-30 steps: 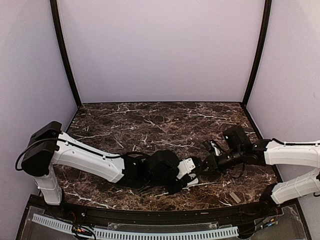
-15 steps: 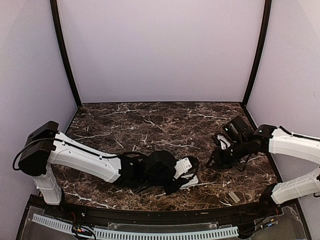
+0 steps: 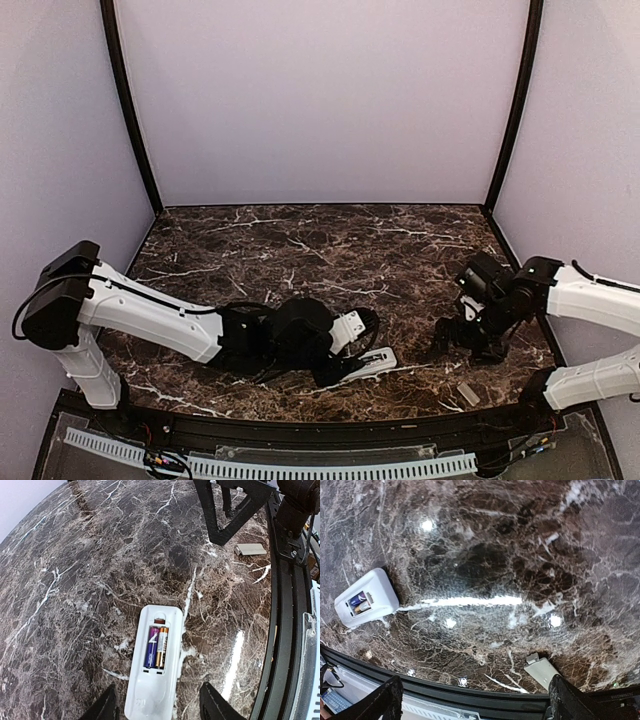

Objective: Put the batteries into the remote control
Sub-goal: Move the right arm with the battery cover to the center of the board.

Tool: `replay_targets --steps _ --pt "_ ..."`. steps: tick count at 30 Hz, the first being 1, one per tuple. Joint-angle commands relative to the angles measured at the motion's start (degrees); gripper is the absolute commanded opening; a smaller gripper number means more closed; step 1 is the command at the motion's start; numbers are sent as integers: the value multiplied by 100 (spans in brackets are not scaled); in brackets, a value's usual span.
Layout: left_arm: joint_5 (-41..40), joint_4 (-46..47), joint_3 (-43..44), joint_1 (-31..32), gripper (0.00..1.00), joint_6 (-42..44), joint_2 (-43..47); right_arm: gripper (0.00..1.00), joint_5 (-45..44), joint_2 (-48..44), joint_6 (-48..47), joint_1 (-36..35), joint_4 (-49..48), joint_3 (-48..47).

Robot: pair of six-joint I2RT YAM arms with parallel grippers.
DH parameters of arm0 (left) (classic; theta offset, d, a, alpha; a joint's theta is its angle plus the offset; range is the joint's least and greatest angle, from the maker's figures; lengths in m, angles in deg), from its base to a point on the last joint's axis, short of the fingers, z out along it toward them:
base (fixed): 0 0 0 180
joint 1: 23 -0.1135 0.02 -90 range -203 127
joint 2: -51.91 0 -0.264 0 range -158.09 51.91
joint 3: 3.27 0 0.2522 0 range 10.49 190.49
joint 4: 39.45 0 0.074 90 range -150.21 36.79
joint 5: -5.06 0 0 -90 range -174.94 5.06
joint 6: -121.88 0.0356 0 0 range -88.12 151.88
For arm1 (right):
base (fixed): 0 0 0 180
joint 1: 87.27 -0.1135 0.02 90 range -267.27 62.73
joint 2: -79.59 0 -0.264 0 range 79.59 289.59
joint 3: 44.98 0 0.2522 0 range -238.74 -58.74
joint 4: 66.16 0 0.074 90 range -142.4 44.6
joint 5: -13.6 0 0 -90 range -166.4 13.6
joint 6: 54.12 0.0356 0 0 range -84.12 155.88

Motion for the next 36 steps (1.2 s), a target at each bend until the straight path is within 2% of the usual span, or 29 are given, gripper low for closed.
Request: replay_targets --steps 1,5,9,12,15,20,26,29,33,36 --pt "-44 103 -262 -14 54 27 382 99 -58 -286 933 -178 145 338" --pt "-88 221 -421 -16 54 78 478 99 -404 -637 1669 -256 80 583" --pt "-96 257 -557 -17 54 42 612 99 -556 -976 2288 -264 -416 972" --pt "-83 270 -708 -17 54 49 772 99 -1093 -1051 2623 -264 -242 894" --pt "-100 274 -848 -17 54 89 928 99 -1587 -841 3503 -227 106 973" --pt "-290 191 -966 -17 55 84 1175 99 -1206 70 4497 -185 583 724" --pt "-324 131 -1090 -21 55 94 1419 99 -1000 1567 4783 -180 1270 69" --pt "-416 107 -1169 -17 55 95 1531 99 -1007 1522 4825 -185 985 96" --pt "-439 127 -1240 -17 56 95 1582 99 -694 1024 5236 -237 558 646" --pt "-468 155 -1232 -17 56 95 1539 99 -969 803 5364 -420 401 655"
